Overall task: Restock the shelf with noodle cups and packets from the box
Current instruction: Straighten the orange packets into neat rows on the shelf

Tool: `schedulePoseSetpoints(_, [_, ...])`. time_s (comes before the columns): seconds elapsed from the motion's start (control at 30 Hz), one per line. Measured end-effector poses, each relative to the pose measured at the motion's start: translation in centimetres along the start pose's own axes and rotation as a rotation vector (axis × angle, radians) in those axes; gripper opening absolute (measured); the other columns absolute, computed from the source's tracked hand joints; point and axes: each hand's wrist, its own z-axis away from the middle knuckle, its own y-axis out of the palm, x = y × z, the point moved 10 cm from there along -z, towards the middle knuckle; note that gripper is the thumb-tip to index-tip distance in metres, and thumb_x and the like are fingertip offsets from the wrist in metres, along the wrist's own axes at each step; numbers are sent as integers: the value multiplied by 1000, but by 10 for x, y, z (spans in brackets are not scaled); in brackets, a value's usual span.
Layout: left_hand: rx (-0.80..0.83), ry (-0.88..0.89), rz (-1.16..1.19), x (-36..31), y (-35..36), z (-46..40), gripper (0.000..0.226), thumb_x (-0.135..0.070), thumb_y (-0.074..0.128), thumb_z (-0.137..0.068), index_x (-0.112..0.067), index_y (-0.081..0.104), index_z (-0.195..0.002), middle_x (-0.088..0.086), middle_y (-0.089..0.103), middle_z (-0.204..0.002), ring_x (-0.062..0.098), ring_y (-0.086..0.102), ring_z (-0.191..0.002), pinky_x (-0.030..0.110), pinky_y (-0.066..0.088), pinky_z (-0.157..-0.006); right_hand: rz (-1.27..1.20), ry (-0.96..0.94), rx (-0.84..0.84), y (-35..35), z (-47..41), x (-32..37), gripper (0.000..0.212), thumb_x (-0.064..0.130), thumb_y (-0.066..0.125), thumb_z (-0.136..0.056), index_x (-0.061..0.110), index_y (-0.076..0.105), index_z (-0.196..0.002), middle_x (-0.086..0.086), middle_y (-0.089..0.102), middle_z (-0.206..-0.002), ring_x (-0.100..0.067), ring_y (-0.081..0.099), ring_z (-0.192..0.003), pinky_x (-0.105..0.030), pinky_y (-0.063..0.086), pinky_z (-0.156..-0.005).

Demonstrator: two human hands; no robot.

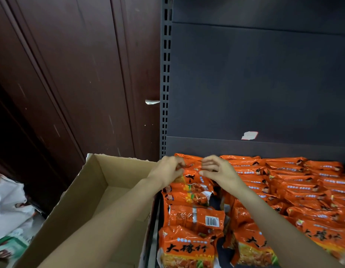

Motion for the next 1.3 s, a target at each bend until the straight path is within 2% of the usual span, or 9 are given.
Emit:
schedulePoseSetpoints(0.13, [-47, -9, 165, 10, -6, 5, 8, -15, 59, -92, -19, 66, -88, -1, 67, -89, 14, 64, -82, 23, 50, -74, 383, 47, 112, 3, 2, -23, 38, 15, 73, -80, 14, 64, -117, 5, 63, -115, -9, 56, -108, -28, 44, -99])
schedulePoseSetpoints(0.27, [-58, -35, 360, 24, -10, 12, 23, -12, 61, -90, -26, 61, -71, -10, 65, -76, 4, 62, -77, 16, 47, -71, 466, -14, -3, -2, -2, -13, 15, 16, 73, -80, 15, 72, -94, 6, 68, -89, -8, 61, -85, -30, 51, -86])
schedulePoseSetpoints(0.4, [97, -92, 458, 35, 9, 10, 13, -8, 61, -88, -18, 63, -96, 0, 67, -103, 12, 62, -101, 30, 49, -91, 625, -75, -95, -8, 0, 6, 6, 23, 72, -81, 21, 70, -86, 11, 59, -78, -9, 59, -75, -28, 48, -69])
schedulePoseSetpoints(0.53, [83, -68, 471, 34, 5, 10, 53, -21, 71, -82, -28, 49, -129, -7, 53, -128, 9, 48, -117, 34, 41, -102, 683, -94, -68, 2, -1, 7, 22, 23, 67, -85, 22, 69, -107, 6, 64, -101, -11, 60, -92, -27, 48, -77])
schedulePoseSetpoints(0.67, [130, -58, 408, 31, 9, 11, 38, -22, 63, -88, -22, 55, -125, -1, 57, -125, 15, 55, -114, 32, 47, -97, 680, -54, 54, 13, -2, -6, 37, 19, 67, -85, 24, 62, -121, 4, 58, -126, -14, 55, -115, -32, 45, -98])
schedulePoseSetpoints(0.8, [92, -143, 271, 38, 9, 9, 31, -26, 56, -93, -21, 57, -124, 0, 56, -129, 16, 54, -115, 24, 45, -89, 760, -35, 4, -1, -4, -9, 32, 14, 65, -87, 21, 64, -118, 1, 59, -124, -17, 55, -114, -31, 45, -98])
schedulePoseSetpoints(0.97, [161, -143, 434, 37, 13, 15, 30, -30, 56, -92, -21, 56, -120, -1, 59, -123, 9, 59, -103, 21, 50, -81, 663, -70, -24, -1, 2, 0, 29, 27, 58, -92, 22, 62, -120, 2, 59, -122, -15, 54, -113, -27, 43, -96])
schedulePoseSetpoints(1.13, [30, -140, 356, 49, -3, 31, 30, -26, 66, -86, -19, 59, -115, -7, 60, -110, 5, 56, -96, 9, 43, -70, 709, -83, 159, 28, 18, 0, 46, 41, 65, -83, 27, 55, -127, 9, 52, -125, -10, 44, -121, -31, 39, -101])
schedulePoseSetpoints(1.3, [186, -142, 432, 52, 13, 43, 50, -18, 78, -75, -19, 55, -119, 1, 64, -113, 8, 68, -87, 30, 55, -86, 825, -52, 142, 36, 23, 2, 49, 31, 68, -83, 26, 53, -129, 6, 51, -126, -14, 49, -118, -30, 41, -98])
